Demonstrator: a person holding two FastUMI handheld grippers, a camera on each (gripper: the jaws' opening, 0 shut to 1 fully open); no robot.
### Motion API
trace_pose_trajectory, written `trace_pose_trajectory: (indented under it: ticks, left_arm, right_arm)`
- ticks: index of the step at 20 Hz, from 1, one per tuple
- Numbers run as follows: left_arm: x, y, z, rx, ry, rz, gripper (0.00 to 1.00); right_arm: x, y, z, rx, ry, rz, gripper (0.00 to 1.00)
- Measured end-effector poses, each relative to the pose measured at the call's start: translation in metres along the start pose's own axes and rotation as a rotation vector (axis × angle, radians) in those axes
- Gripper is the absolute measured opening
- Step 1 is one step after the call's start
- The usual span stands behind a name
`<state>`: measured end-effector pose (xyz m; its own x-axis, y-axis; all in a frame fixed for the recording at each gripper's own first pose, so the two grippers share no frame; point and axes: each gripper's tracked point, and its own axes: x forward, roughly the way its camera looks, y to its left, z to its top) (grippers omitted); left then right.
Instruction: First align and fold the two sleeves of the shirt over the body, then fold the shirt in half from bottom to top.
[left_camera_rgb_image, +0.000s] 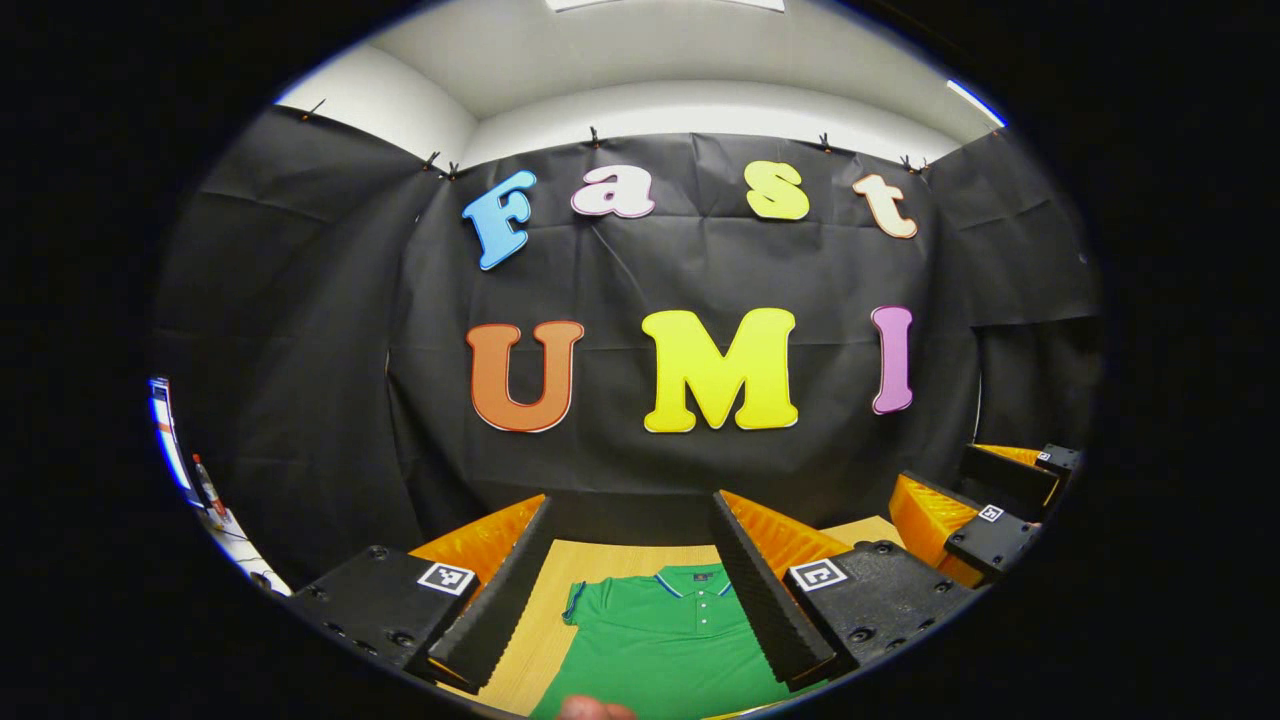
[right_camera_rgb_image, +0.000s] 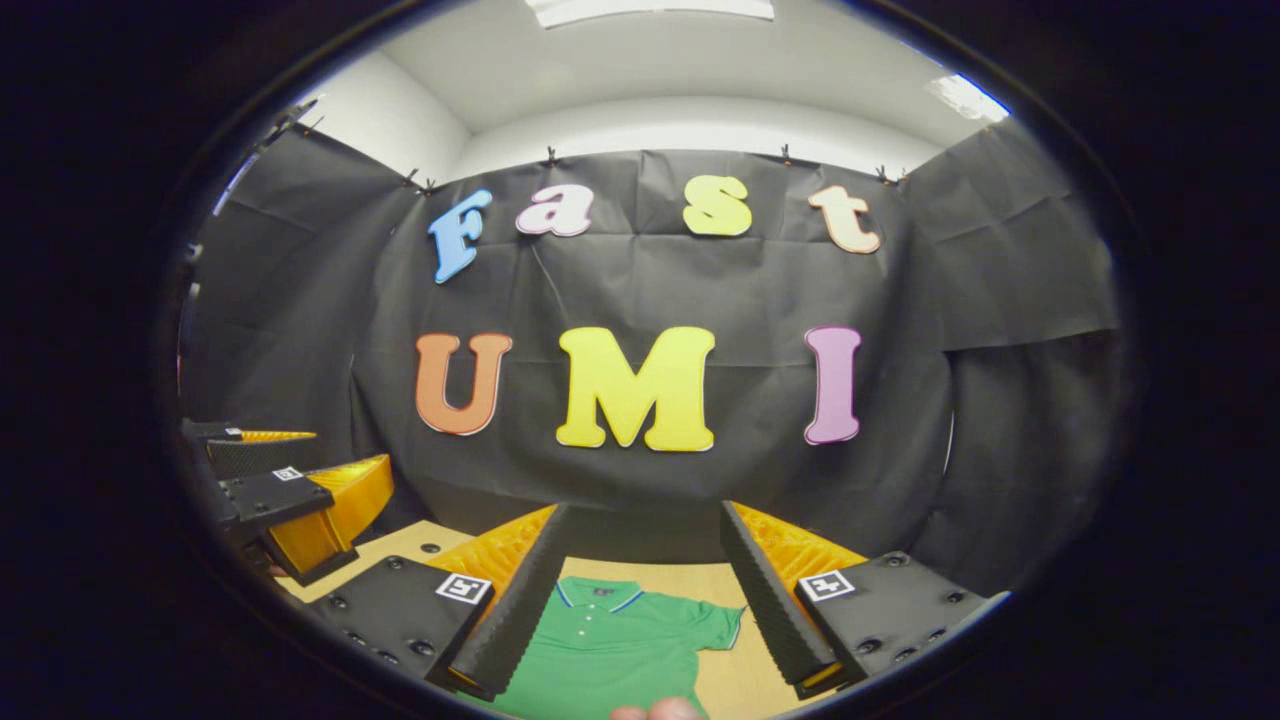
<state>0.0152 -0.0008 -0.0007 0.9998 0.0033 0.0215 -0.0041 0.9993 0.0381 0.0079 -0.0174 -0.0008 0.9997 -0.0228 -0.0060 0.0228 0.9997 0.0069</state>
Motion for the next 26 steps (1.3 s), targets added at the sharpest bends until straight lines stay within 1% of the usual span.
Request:
trace_pose_trajectory:
  ticks: [3,4,5,6,9,11,13,14,15,16,18,20,21,22,24,25,26]
  left_arm:
    - [0.001,0.005,-0.007,-0.015,0.013,0.015,0.98]
    - [0.002,0.007,-0.008,-0.021,0.016,0.023,1.0]
    - [0.002,0.011,-0.009,-0.021,0.015,0.033,1.0]
    - [0.003,0.013,-0.009,-0.016,0.009,0.043,0.99]
    - [0.006,0.016,-0.01,-0.013,0.008,0.06,0.99]
    - [0.007,0.013,-0.012,-0.013,0.013,0.061,0.99]
    - [0.008,0.01,-0.011,-0.015,0.01,0.06,0.99]
    - [0.009,0.008,-0.01,-0.016,0.008,0.059,0.99]
    - [0.01,0.006,-0.01,-0.015,0.007,0.058,0.99]
    - [0.011,0.004,-0.01,-0.013,0.002,0.052,0.99]
    - [0.014,0.004,-0.011,-0.01,-0.011,0.054,1.0]
    - [0.018,0.002,-0.021,-0.026,0.003,0.055,0.98]
    - [0.021,0.0,-0.027,-0.033,0.015,0.055,0.99]
    - [0.022,-0.002,-0.032,-0.041,0.026,0.059,0.99]
    - [0.023,-0.008,-0.041,-0.054,0.044,0.053,0.99]
    - [0.023,-0.009,-0.047,-0.051,0.053,0.052,0.99]
    - [0.024,-0.01,-0.052,-0.046,0.066,0.053,0.99]
  right_arm:
    - [0.004,0.001,-0.004,-0.008,0.004,0.007,0.92]
    - [0.004,0.003,-0.007,-0.014,0.01,0.013,0.95]
    - [0.005,0.003,-0.009,-0.017,0.015,0.018,0.92]
    - [0.007,0.003,-0.009,-0.019,0.018,0.022,0.95]
    - [0.009,0.001,-0.003,-0.016,0.011,0.029,0.95]
    - [0.012,-0.001,-0.003,-0.018,0.015,0.037,0.92]
    - [0.016,-0.005,-0.002,-0.028,0.01,0.04,0.92]
    - [0.018,-0.01,-0.003,-0.03,0.009,0.035,0.92]
    - [0.019,-0.015,-0.004,-0.027,0.01,0.031,0.95]
    - [0.022,-0.019,-0.008,-0.023,0.018,0.028,0.92]
    - [0.024,-0.029,-0.017,-0.014,0.033,0.03,0.92]
    - [0.027,-0.048,-0.026,-0.027,0.044,0.009,0.92]
    - [0.026,-0.058,-0.031,-0.031,0.054,-0.006,0.95]
    - [0.027,-0.067,-0.038,-0.032,0.067,-0.02,0.92]
    - [0.03,-0.086,-0.056,-0.045,0.111,-0.038,0.92]
    - [0.031,-0.094,-0.066,-0.045,0.138,-0.045,0.95]
    - [0.034,-0.103,-0.079,-0.042,0.169,-0.051,0.95]
